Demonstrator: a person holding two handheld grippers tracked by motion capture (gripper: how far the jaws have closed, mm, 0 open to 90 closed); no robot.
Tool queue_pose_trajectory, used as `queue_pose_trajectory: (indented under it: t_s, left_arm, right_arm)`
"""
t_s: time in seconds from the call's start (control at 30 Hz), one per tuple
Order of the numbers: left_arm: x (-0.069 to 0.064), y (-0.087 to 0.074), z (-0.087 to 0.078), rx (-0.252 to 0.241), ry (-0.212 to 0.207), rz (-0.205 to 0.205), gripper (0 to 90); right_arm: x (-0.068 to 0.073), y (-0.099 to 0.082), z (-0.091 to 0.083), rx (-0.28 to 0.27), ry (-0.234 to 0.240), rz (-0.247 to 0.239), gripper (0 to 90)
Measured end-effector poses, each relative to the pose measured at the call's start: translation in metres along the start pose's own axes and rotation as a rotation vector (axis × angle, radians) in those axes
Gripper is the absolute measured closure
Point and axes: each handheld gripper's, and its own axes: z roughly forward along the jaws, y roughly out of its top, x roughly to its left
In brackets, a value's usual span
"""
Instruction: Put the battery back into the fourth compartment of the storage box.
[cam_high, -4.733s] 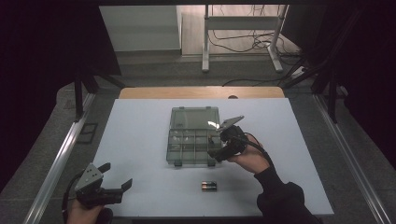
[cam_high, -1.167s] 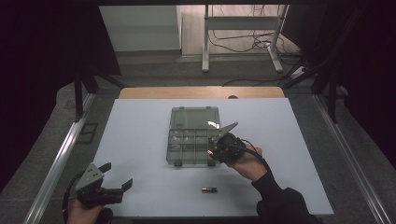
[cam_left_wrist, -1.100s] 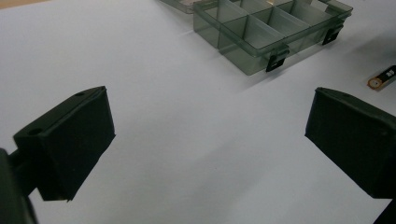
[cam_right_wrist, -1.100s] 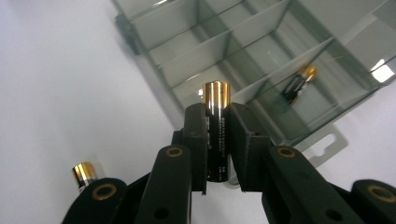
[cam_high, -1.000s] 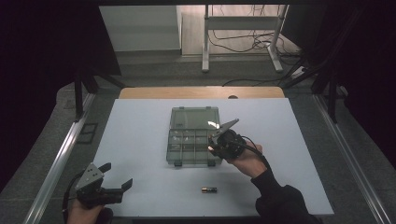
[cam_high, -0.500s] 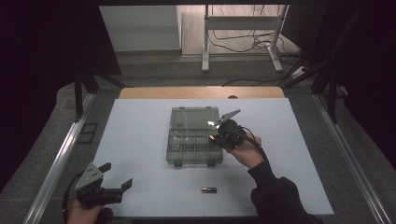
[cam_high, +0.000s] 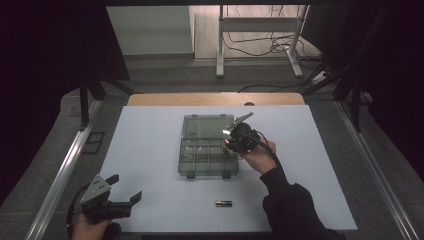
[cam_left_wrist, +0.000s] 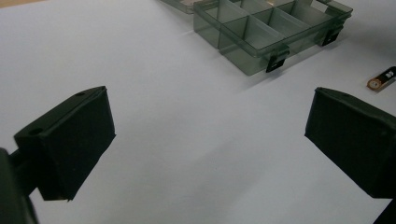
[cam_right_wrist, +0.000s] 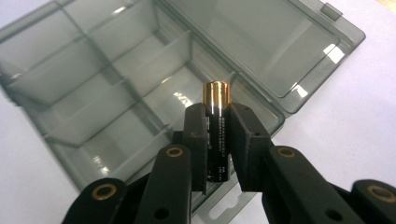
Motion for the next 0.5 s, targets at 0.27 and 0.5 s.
queue_pose_trajectory:
  t_s: [0.27,0.5]
  left_arm:
    - [0.0,0.0,0.0,0.0,-0.001,0.0,1.9]
    - [0.0,0.0,0.0,-0.001,-0.001,0.0,1.8]
  right_arm:
    - [-0.005,0.0,0.017,0.031,-0.04,0.015,75.8]
    - [-0.005,0.001,0.006,-0.034,-0.032,0.013,59.9]
